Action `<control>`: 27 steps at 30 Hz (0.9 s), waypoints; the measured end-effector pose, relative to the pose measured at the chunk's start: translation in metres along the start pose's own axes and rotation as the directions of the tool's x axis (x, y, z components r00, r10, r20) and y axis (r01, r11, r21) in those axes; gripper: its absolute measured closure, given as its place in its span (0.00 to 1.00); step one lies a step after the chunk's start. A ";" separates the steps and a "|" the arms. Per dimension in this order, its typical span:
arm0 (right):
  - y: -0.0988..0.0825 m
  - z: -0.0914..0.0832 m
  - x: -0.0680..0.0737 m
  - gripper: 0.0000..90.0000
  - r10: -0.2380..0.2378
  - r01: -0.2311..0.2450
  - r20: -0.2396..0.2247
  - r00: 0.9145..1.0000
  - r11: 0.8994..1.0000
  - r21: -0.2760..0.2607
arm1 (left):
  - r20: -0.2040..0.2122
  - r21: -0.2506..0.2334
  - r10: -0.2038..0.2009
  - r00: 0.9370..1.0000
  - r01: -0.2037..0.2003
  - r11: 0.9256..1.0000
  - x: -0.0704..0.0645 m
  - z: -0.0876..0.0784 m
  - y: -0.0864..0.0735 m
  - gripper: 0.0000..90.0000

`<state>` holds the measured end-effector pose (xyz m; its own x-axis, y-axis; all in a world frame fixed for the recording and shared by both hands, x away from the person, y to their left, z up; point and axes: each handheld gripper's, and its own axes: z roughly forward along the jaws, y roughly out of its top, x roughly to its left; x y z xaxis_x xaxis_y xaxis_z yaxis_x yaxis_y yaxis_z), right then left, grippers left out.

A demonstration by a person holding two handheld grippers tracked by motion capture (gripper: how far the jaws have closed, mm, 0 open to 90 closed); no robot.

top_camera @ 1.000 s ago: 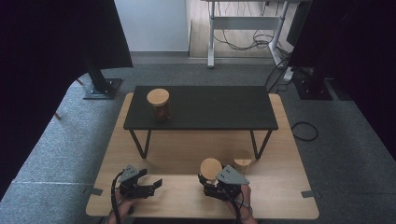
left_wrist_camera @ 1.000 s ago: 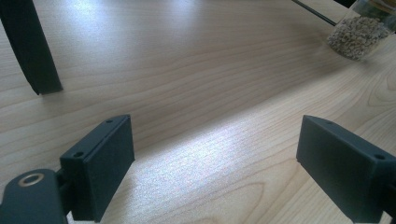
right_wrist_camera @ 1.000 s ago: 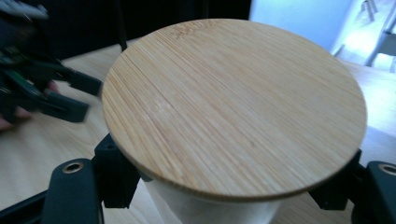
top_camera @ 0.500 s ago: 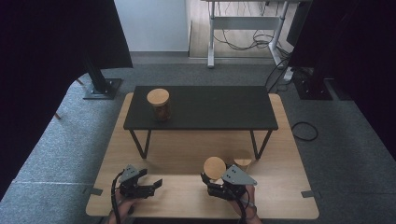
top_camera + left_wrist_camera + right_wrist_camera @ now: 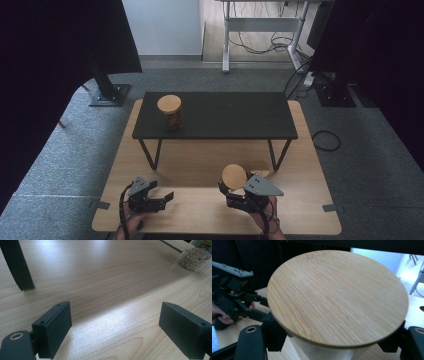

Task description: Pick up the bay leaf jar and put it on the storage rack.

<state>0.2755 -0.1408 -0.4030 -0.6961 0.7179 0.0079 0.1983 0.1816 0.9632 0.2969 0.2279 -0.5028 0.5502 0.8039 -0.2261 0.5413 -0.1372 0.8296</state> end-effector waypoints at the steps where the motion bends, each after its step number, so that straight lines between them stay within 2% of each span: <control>1: 0.001 -0.001 -0.002 0.28 0.004 -0.004 -0.005 1.000 1.000 -0.002 | -0.001 0.002 0.003 1.000 -0.003 1.000 0.000 0.000 0.000 0.12; 8: 0.009 -0.004 -0.005 0.28 -0.003 0.003 0.001 1.000 1.000 -0.009 | -0.001 0.000 0.007 1.000 -0.007 1.000 -0.001 0.000 0.000 0.12; 19: 0.029 -0.005 -0.009 0.28 -0.028 0.028 -0.020 0.999 0.999 -0.027 | 0.002 0.002 0.008 1.000 -0.008 1.000 -0.001 0.000 0.000 0.12; 22: 0.033 -0.006 -0.010 0.28 -0.053 0.052 -0.036 0.998 0.998 -0.033 | 0.003 0.002 0.008 1.000 -0.008 1.000 -0.001 0.000 0.000 0.12; 27: 0.039 -0.008 -0.012 0.28 -0.060 0.057 -0.057 0.997 0.997 -0.052 | 0.005 0.004 0.004 1.000 -0.004 1.000 -0.001 0.000 0.000 0.12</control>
<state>0.2862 -0.1480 -0.3635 -0.7450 0.6661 -0.0345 0.1224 0.1873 0.9746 0.2969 0.2271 -0.5028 0.5554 0.8005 -0.2252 0.5415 -0.1426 0.8285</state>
